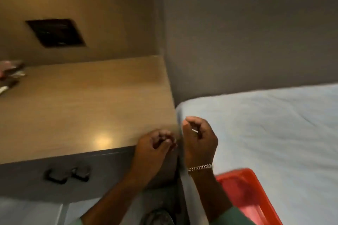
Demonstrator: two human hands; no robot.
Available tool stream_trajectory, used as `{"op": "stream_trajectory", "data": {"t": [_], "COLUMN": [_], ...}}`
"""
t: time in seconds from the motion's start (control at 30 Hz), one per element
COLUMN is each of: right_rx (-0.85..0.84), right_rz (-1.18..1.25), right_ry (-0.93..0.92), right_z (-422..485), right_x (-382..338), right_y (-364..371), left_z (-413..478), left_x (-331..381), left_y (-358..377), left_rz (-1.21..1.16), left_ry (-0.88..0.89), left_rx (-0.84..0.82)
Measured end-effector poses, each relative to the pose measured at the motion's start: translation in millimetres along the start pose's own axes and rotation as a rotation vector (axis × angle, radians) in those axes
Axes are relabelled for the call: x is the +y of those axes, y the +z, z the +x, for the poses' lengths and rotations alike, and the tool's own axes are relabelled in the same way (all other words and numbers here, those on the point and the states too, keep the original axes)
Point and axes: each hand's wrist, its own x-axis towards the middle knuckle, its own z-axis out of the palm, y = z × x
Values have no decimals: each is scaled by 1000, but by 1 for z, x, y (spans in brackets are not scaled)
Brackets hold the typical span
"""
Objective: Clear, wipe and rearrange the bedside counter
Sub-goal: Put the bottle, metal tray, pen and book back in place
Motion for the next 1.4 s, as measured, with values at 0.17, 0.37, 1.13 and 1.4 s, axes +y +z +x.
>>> {"op": "stream_trajectory", "data": {"t": [0.17, 0.37, 1.13, 1.4], "right_rx": [-412, -598, -587, -325], "right_rz": [-8, -173, -324, -466], "right_ry": [-219, -349, -310, -272], "right_z": [-18, -21, -11, 85], "right_x": [-46, -53, -50, -73], "right_y": [142, 318, 561, 394], "left_z": [34, 116, 283, 279], "left_x": [54, 63, 118, 138], "left_y": [-158, -354, -486, -330], "left_rz": [-131, 18, 305, 386], "left_ry": [166, 236, 201, 446], "left_rx": [330, 628, 400, 84]}}
